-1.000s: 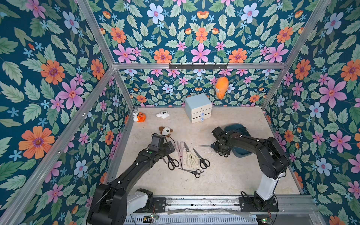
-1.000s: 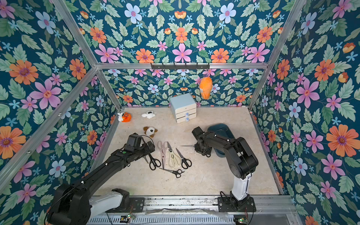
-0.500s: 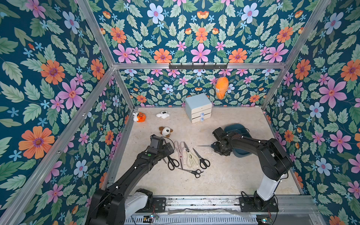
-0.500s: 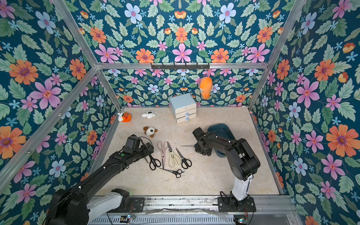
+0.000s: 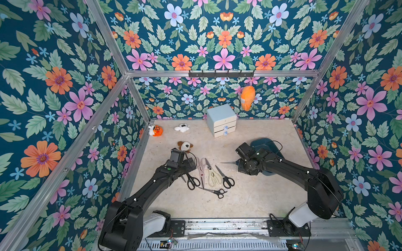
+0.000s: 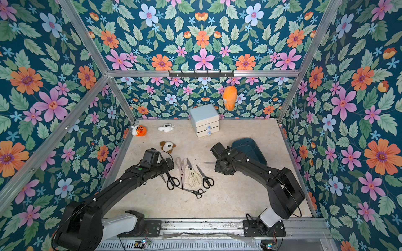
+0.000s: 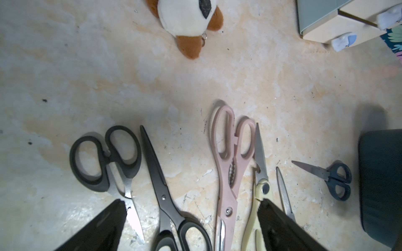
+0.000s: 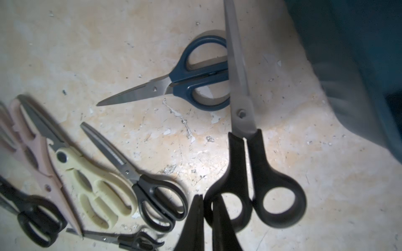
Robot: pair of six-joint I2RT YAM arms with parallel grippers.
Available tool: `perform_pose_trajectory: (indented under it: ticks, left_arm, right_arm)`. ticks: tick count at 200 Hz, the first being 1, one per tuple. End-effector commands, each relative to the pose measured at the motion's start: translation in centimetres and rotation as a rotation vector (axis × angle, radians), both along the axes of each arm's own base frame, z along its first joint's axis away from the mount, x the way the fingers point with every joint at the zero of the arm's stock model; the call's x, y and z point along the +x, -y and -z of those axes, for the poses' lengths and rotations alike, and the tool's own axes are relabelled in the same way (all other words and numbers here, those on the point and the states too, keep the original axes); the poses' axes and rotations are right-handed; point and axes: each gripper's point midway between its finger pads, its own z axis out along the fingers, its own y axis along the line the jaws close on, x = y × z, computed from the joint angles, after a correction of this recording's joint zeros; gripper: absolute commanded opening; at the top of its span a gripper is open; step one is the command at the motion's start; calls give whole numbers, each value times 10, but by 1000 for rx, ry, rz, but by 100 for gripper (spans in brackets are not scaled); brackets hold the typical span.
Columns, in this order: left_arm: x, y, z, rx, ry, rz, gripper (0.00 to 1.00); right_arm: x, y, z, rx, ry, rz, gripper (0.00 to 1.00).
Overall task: Put the scissors into the storage box
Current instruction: Pick up the scissors from the center of the board, then place the scissors in the storage box.
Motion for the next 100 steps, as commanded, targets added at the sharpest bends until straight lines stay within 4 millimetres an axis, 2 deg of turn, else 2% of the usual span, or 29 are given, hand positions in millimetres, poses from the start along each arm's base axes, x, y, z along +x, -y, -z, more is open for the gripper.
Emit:
perform_pose_trajectory:
  ticks: [1, 42, 100]
  left_arm:
    - [6, 7, -5, -18, 24, 31, 99]
    - [6, 9, -2, -29, 14, 27, 99]
    - [4, 10, 7, -41, -15, 3, 99]
  right_arm:
    - [-3, 5, -20, 3, 32, -6, 0]
    - [5, 20, -60, -36, 109, -97, 0]
    - [33, 86, -60, -68, 63, -98, 0]
